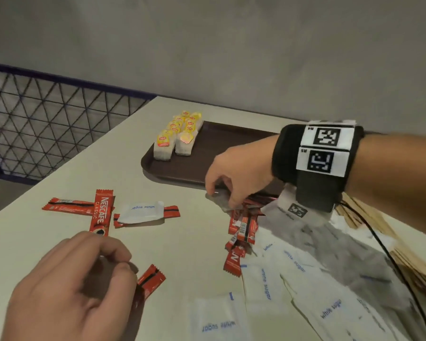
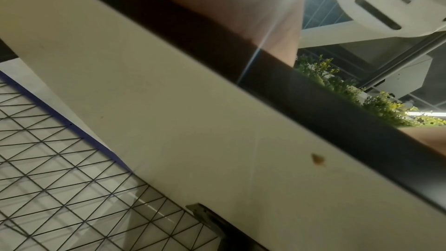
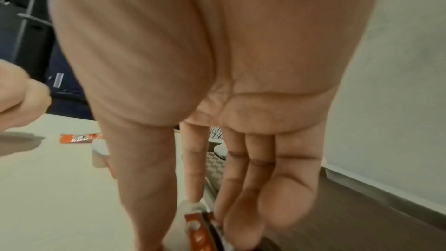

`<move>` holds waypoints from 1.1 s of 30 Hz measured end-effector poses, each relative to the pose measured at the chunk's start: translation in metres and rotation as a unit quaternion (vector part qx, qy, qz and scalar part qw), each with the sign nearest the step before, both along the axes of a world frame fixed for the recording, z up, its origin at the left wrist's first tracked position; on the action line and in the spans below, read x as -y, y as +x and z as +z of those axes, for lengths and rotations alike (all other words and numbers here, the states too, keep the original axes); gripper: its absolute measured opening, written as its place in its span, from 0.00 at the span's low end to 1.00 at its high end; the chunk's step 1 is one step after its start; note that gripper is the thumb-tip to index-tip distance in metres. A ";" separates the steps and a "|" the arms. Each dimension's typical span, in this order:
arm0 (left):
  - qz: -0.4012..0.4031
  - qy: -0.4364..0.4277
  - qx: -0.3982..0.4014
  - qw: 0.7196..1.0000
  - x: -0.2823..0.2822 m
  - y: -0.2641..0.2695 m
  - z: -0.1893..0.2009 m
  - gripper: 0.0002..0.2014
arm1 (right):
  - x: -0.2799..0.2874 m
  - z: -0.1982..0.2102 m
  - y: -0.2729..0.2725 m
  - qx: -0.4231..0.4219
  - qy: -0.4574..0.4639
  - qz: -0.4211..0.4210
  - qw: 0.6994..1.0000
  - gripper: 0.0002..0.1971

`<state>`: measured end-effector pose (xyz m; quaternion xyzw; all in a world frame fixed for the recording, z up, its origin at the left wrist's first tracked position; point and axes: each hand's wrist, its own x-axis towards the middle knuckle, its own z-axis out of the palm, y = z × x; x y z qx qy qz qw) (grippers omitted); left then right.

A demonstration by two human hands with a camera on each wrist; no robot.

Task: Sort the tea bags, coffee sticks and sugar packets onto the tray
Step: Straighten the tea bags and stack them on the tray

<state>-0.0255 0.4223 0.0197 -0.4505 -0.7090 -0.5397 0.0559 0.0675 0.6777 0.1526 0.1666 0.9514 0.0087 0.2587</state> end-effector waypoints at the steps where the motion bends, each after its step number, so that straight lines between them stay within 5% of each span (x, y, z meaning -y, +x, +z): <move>1: 0.000 -0.009 0.003 1.000 0.001 -0.002 -0.002 0.06 | 0.003 -0.002 0.004 -0.014 0.021 0.014 1.000 0.20; 10: 0.059 -0.059 -0.017 0.996 0.007 0.011 0.011 0.04 | 0.026 -0.019 0.023 -0.022 0.105 0.007 0.994 0.10; 16: 0.048 -0.060 -0.017 0.997 0.007 0.013 0.011 0.16 | 0.039 -0.006 0.041 -0.148 -0.040 -0.032 0.988 0.10; 21: -0.043 -0.005 -0.015 0.999 0.009 0.030 0.030 0.09 | 0.052 0.006 0.055 -0.265 -0.265 -0.120 0.919 0.08; 26: -0.078 -0.020 -0.035 0.996 -0.007 0.052 0.032 0.16 | 0.057 0.007 0.056 -0.198 -0.417 -0.241 0.854 0.06; 33: -0.073 -0.023 -0.129 0.989 -0.009 0.055 0.024 0.27 | 0.070 -0.002 0.052 -0.152 -0.463 -0.271 0.830 0.05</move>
